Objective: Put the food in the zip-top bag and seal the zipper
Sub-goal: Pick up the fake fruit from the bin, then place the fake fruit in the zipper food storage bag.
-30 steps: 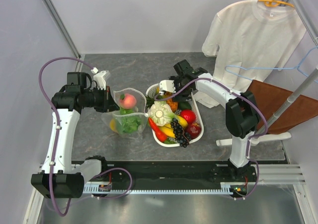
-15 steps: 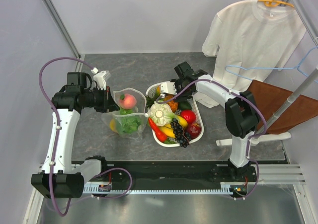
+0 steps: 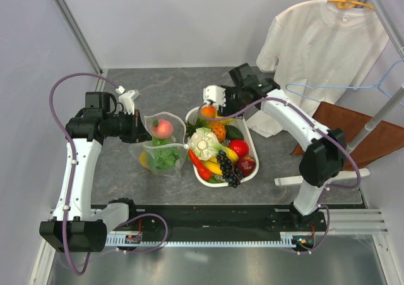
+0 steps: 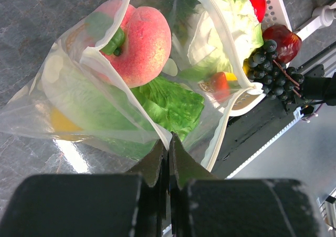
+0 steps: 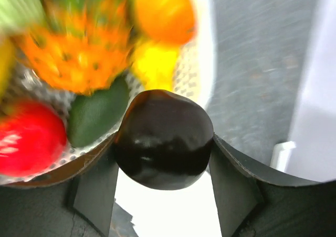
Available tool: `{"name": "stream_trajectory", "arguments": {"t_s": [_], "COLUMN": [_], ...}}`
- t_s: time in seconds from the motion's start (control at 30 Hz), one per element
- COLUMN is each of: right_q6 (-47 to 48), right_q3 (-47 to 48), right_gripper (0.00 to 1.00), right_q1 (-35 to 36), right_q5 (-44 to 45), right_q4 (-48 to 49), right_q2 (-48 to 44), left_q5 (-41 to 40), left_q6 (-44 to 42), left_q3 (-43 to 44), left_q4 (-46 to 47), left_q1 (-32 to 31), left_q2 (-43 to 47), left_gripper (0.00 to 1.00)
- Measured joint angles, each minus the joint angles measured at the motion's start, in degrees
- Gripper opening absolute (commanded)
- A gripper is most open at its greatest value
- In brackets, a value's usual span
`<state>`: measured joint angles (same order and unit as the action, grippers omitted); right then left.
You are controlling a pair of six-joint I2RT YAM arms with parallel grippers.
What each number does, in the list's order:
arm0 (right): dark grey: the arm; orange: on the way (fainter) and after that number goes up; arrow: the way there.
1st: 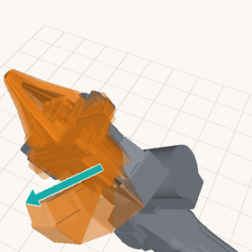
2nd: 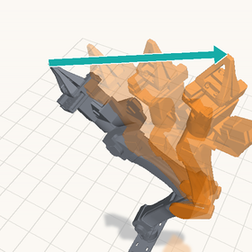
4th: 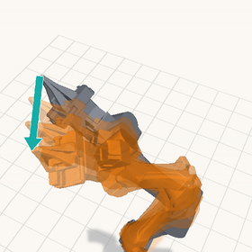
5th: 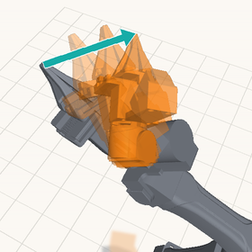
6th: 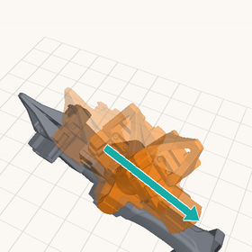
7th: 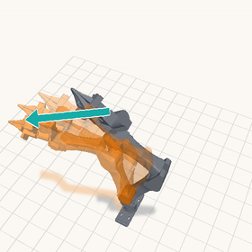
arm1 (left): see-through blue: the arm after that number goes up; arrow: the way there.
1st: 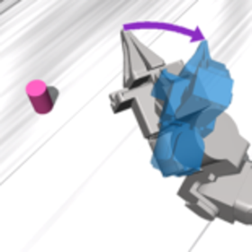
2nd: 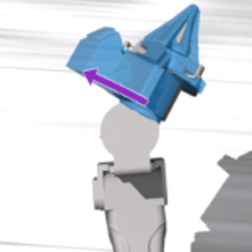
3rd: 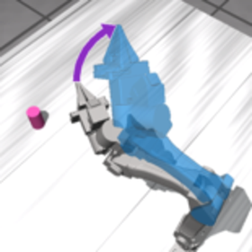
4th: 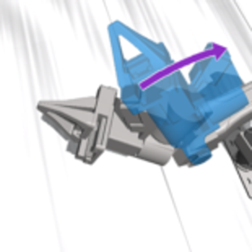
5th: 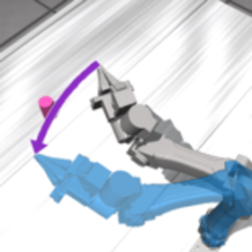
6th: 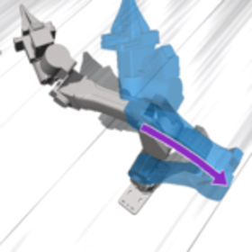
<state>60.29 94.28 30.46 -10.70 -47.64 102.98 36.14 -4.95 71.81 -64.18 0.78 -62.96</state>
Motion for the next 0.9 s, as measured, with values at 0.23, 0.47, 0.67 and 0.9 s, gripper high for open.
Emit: {"name": "stream_trajectory", "arguments": {"t_s": [0.23,0.47,0.67,0.9], "right_q6": [-17.09,-31.85,-35.87,-36.98], "right_q3": [11.78,12.87,12.87,13.09], "right_gripper": [0.44,0.45,0.45,0.70], "right_q1": [2.47,17.18,21.94,22.69], "right_q5": [-11.89,-18.10,-17.79,-16.31], "right_q4": [-1.75,2.01,3.19,3.21], "right_q2": [-8.83,-9.01,-2.84,1.64], "left_q5": [0.37,1.22,1.64,1.95], "left_q6": [0.04,0.66,0.70,0.72], "left_q3": [-0.02,-0.63,-1.07,-1.46], "left_q4": [0.04,0.48,0.70,0.87], "left_q1": [0.00,0.00,0.00,0.00], "left_q2": [0.00,0.00,0.37,0.79], "left_gripper": [0.02,0.02,0.02,0.02]}}
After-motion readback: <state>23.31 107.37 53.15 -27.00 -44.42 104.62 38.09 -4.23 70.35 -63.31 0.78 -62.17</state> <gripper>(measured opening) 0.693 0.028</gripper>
